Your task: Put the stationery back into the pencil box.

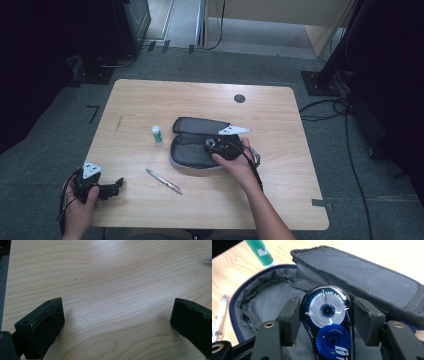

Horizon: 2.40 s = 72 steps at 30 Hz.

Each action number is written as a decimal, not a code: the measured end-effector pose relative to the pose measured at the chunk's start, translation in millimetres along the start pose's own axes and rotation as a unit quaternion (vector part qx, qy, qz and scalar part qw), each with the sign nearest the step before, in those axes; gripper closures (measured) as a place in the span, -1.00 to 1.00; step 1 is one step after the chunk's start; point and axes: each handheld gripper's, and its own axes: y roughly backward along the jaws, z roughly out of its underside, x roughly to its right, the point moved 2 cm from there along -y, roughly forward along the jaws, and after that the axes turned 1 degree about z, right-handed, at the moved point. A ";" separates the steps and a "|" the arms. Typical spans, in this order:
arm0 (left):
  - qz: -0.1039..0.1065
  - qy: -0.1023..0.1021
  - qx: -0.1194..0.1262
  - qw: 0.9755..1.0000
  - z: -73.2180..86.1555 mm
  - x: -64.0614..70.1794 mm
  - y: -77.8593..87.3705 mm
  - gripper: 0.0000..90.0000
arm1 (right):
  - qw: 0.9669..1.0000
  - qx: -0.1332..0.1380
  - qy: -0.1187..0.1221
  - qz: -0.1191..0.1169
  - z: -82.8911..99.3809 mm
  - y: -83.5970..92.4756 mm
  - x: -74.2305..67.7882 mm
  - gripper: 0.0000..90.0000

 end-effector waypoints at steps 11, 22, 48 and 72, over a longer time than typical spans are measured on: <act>0.000 0.000 0.000 1.000 -0.1 -0.1 -0.1 -1.00 | 0.999 -0.010 0.012 0.030 3.9 0.0 3.6 -0.07; 0.000 0.000 0.000 1.000 -0.1 -0.1 -0.1 -1.00 | 1.000 -0.001 0.007 0.031 1.2 9.4 -0.8 -0.14; -0.002 0.000 -0.002 1.000 -0.3 -0.4 0.0 -1.00 | 0.998 0.005 0.003 0.066 29.8 65.6 -6.6 -1.00; -0.002 0.000 -0.001 1.000 -0.4 -0.4 -0.1 -1.00 | 0.993 -0.002 -0.022 0.114 78.6 131.3 34.3 -1.00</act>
